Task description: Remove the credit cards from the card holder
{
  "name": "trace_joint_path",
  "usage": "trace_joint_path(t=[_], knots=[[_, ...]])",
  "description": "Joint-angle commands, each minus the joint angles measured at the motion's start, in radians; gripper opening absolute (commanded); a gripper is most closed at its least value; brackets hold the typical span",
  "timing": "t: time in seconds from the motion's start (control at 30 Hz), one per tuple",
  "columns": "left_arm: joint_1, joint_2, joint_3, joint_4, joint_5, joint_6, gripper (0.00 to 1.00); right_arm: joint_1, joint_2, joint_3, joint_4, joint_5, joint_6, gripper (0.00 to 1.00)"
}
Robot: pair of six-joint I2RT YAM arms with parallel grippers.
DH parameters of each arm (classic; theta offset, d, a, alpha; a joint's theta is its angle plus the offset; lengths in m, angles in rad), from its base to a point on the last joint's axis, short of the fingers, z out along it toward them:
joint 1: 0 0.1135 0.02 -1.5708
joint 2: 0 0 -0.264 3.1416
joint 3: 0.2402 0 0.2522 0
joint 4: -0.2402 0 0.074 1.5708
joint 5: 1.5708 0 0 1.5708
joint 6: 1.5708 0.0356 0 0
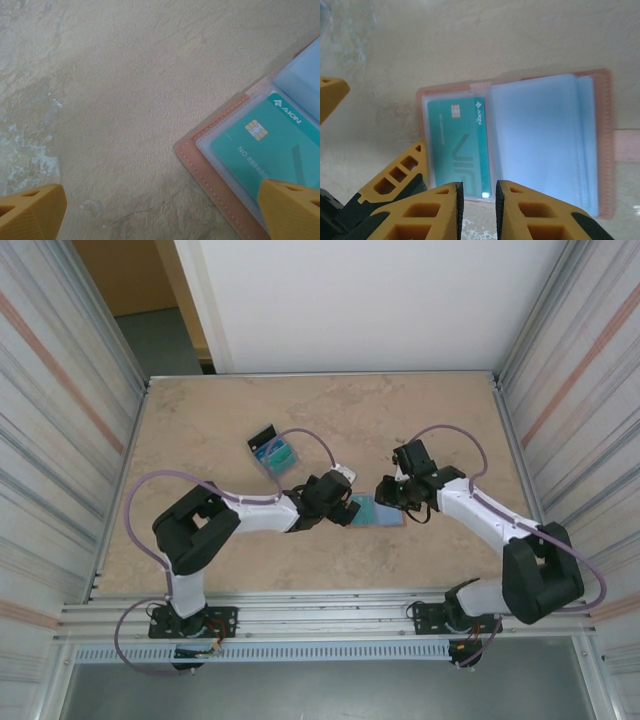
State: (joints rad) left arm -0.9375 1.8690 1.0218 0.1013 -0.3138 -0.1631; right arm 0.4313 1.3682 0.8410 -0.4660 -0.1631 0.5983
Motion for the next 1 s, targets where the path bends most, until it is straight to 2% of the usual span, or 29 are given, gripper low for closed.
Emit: trace_joint_path(t=[0.0,0.57,0.97], knots=[[-0.005,0.02,0.031,-0.03,-0.013,-0.024,0.99,-0.005,0.039,0.006,0.032,-0.06,0.012,0.25],[-0.005,-0.002,-0.003,-0.058,-0.043,-0.025,0.99,-0.005,0.136,0.012,0.092,-0.108,0.015,0.24],[-0.004,-0.076,-0.034,-0.023,-0.032,-0.02,0.99,-0.012,0.166,0.008,0.098,-0.113,0.008,0.23]])
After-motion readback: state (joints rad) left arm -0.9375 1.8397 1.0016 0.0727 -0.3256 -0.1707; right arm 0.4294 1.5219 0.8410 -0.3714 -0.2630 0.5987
